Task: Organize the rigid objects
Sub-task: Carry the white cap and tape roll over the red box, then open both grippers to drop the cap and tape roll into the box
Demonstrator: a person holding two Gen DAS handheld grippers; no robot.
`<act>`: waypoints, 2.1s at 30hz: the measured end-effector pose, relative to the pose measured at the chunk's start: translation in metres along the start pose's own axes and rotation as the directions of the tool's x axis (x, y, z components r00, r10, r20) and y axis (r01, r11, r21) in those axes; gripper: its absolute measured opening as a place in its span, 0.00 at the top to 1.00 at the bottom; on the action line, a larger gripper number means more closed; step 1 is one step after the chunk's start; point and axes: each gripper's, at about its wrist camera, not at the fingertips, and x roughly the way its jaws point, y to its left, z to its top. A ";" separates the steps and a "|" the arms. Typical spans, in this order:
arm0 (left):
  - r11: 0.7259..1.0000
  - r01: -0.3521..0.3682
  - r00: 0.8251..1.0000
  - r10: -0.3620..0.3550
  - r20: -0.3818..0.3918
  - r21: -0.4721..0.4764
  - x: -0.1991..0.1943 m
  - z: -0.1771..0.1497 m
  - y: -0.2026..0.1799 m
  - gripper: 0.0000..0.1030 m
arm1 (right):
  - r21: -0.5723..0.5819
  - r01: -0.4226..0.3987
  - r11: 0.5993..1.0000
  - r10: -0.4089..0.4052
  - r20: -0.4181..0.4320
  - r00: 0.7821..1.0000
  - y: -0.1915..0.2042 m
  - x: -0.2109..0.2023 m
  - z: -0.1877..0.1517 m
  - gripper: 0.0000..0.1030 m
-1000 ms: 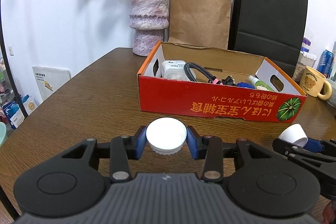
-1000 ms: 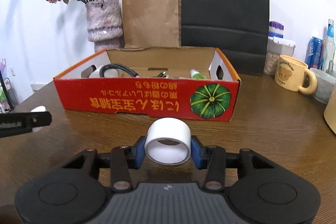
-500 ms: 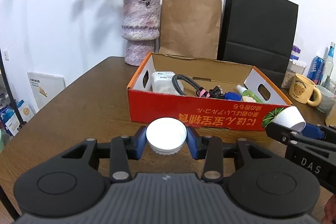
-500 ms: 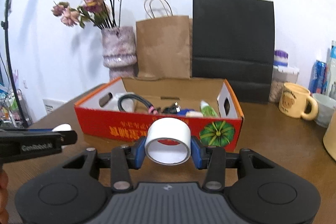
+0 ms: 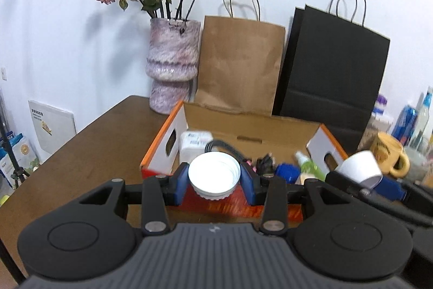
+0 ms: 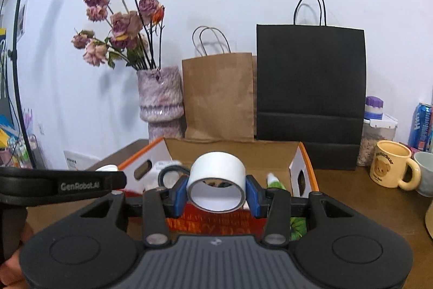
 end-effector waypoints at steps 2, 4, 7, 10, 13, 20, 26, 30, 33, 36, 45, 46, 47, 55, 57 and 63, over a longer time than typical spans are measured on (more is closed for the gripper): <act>1.000 0.000 1.000 0.000 0.014 -0.007 0.005 0.006 -0.003 0.60 | 0.002 -0.007 1.000 0.007 0.006 1.000 -0.002 0.007 0.004 0.58; 1.000 0.001 1.000 0.000 0.023 -0.014 0.010 0.011 -0.005 0.60 | 0.001 -0.011 1.000 0.011 0.007 1.000 -0.004 0.013 0.006 0.58; 1.000 0.005 1.000 -0.004 0.028 -0.023 0.019 0.017 -0.008 0.60 | 0.000 -0.013 1.000 0.013 0.008 1.000 -0.008 0.024 0.011 0.58; 1.000 -0.001 1.000 0.001 0.027 -0.022 0.031 0.022 -0.010 0.60 | -0.003 -0.013 1.000 0.013 0.012 1.000 -0.011 0.033 0.015 0.58; 1.000 -0.005 1.000 0.005 0.022 -0.020 0.043 0.027 -0.011 0.60 | -0.006 -0.013 1.000 0.013 0.012 1.000 -0.013 0.043 0.020 0.58; 1.000 -0.024 1.000 0.024 0.015 0.001 0.075 0.036 -0.017 0.60 | -0.017 -0.013 1.000 0.013 0.001 1.000 -0.017 0.069 0.028 0.58; 0.999 -0.041 0.999 0.041 0.003 0.025 0.101 0.042 -0.019 0.60 | -0.029 -0.006 1.000 0.006 -0.022 1.000 -0.022 0.096 0.030 0.58; 0.998 -0.050 0.999 0.050 0.003 0.044 0.116 0.046 -0.020 0.60 | -0.033 0.003 0.999 -0.004 -0.033 0.999 -0.026 0.111 0.031 0.58; 0.997 -0.056 0.998 0.056 -0.007 0.061 0.128 0.047 -0.022 0.60 | -0.028 0.007 1.000 -0.008 -0.049 0.999 -0.030 0.122 0.030 0.58; 0.995 -0.057 0.998 0.059 -0.026 0.076 0.139 0.047 -0.022 0.60 | -0.029 0.012 1.000 -0.014 -0.066 0.998 -0.033 0.134 0.029 0.58; 0.992 -0.077 0.994 0.084 -0.064 0.103 0.158 0.044 -0.020 0.60 | -0.035 0.028 0.999 -0.032 -0.124 0.992 -0.038 0.155 0.021 0.58; 0.991 -0.080 0.994 0.087 -0.063 0.105 0.158 0.044 -0.021 0.60 | -0.036 0.029 0.999 -0.033 -0.128 0.991 -0.038 0.156 0.021 0.58; 0.991 -0.080 0.994 0.087 -0.063 0.108 0.158 0.044 -0.021 0.60 | -0.039 0.030 0.999 -0.035 -0.132 0.991 -0.038 0.156 0.020 0.58; 0.991 -0.092 0.995 0.095 -0.028 0.098 0.154 0.048 -0.016 0.00 | 0.000 0.062 0.998 -0.061 -0.127 0.990 -0.048 0.154 0.021 0.07; 0.994 -0.082 0.996 0.084 -0.029 0.074 0.154 0.049 -0.012 0.00 | 0.008 0.076 0.997 -0.074 -0.115 0.991 -0.052 0.153 0.021 0.02; 0.995 -0.083 0.995 0.086 -0.046 0.059 0.157 0.050 -0.007 0.00 | 0.020 0.090 0.996 -0.087 -0.118 0.989 -0.056 0.155 0.021 0.00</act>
